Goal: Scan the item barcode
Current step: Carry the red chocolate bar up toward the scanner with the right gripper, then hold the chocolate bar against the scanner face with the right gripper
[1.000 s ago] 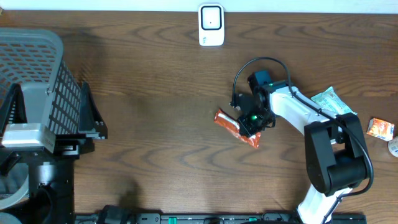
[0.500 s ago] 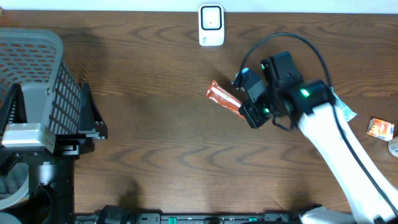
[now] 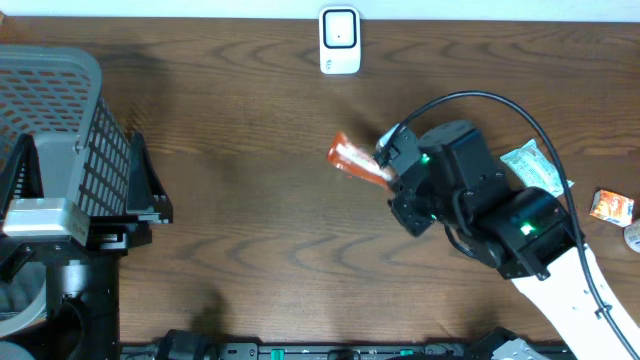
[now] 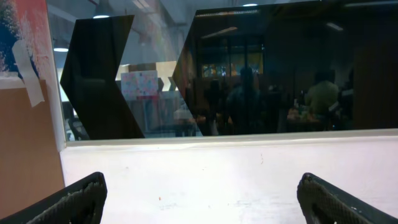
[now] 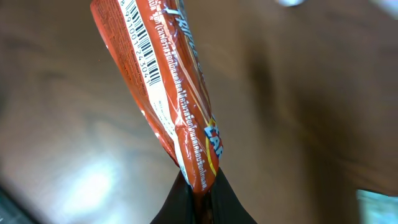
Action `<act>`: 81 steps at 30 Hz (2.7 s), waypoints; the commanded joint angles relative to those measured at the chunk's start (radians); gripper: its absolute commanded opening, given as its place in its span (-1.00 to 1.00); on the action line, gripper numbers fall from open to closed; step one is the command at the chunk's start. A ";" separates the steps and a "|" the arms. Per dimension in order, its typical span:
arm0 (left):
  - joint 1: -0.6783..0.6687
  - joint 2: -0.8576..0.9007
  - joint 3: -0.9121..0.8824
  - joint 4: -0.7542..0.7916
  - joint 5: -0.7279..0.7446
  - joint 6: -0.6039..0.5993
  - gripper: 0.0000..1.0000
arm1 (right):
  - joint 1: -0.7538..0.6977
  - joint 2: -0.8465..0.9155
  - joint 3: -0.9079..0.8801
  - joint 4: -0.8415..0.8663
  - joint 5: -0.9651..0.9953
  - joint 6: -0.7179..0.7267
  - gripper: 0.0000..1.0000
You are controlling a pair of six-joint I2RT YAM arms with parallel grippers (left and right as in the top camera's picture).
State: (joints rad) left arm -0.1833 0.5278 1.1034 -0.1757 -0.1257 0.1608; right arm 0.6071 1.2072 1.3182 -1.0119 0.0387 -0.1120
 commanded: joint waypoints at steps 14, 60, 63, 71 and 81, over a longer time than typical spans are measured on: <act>0.005 -0.007 -0.003 0.006 0.003 0.002 0.96 | -0.015 0.435 -0.004 0.817 0.860 -0.367 -0.97; 0.005 -0.006 -0.003 -0.169 0.003 0.002 0.96 | -0.129 1.363 0.298 1.977 0.620 -1.641 -0.96; 0.005 -0.006 -0.003 -0.182 0.003 0.002 0.96 | -0.122 1.381 0.298 1.960 0.624 -1.640 -0.97; 0.005 -0.007 -0.003 -0.187 0.003 0.002 0.96 | -0.111 1.398 0.296 1.830 0.641 -1.616 -0.97; 0.005 -0.007 -0.003 -0.187 0.003 0.002 0.96 | -0.105 1.398 0.296 1.704 0.640 -1.644 -0.97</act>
State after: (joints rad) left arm -0.1829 0.5274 1.1023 -0.3634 -0.1257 0.1608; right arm 0.4904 2.5843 1.6203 0.7437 0.7193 -1.7359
